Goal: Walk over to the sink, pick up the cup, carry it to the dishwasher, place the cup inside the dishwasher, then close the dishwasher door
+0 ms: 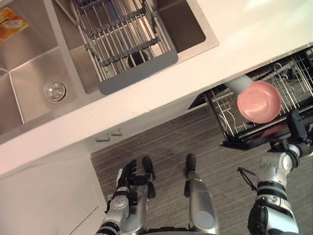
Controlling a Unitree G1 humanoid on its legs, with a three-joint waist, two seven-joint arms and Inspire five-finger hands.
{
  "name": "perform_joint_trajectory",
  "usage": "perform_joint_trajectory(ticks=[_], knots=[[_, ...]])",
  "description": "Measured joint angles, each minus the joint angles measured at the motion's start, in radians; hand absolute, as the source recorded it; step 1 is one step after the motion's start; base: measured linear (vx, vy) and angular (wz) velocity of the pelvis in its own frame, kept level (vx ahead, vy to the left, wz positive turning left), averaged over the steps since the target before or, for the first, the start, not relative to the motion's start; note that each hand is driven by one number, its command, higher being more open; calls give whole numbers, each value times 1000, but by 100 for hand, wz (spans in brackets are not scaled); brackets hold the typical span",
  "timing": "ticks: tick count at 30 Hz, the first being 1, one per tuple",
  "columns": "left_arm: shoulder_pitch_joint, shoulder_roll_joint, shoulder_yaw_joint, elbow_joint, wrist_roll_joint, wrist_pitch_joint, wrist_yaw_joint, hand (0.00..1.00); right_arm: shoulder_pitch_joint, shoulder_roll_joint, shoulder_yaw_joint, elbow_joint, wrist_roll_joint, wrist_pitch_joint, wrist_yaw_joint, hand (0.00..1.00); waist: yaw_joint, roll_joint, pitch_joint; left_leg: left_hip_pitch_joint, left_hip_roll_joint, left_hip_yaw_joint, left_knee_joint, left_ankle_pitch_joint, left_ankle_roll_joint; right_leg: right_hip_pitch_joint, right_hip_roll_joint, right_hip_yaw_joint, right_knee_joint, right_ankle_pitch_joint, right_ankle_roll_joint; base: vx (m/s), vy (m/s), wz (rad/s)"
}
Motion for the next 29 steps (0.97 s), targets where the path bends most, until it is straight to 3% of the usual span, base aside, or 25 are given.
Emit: perform_joint_trajectory(ticks=[4,6,10,13,18,21,25,29], knots=[[4,7,-11,18,19,12,-1,90,-121,-17,81,1,65,2,45,90,16,64,0,1,7,-35,-42,47,-8,9,15,-29,-30,24,-17,-78,-7,16],[4,7,-11,11,19,12,-1,90,-155,-9,107,1,99,4,72,90,28,81,-1,6,16,-54,-60,67,-14,24,29,-52,-47,39,-17,-30,-51,18],[8,11,-12,-16,21,12,-17,90,-197,29,181,2,172,27,122,90,54,85,0,20,37,-90,-86,97,-24,57,56,-92,-73,44,-33,-15,-76,23],[11,11,-13,-26,40,13,-28,90,-192,83,195,5,183,17,154,90,50,85,0,31,42,-101,-91,101,-28,73,62,-104,-75,43,-36,-1,-32,10],[12,17,-6,-30,60,13,-40,90,-146,68,203,19,172,44,184,90,51,84,0,70,42,-116,-122,109,-41,112,68,-121,-87,33,-31,3,-15,10],[29,24,-4,-26,60,16,-41,90,-46,50,245,18,111,72,233,90,50,63,-10,82,44,-132,-124,110,-43,133,72,-139,-88,18,-29,35,-24,17],[75,50,18,-8,66,30,-50,90,163,113,383,14,-107,172,294,90,51,-13,-69,133,46,-145,-142,102,-53,188,77,-161,-88,-16,-28,103,-28,13],[101,68,36,-7,78,35,-60,90,326,162,409,14,-320,220,323,90,54,-53,-121,180,37,-168,-162,91,-54,239,67,-186,-78,-46,-20,126,-14,25]])
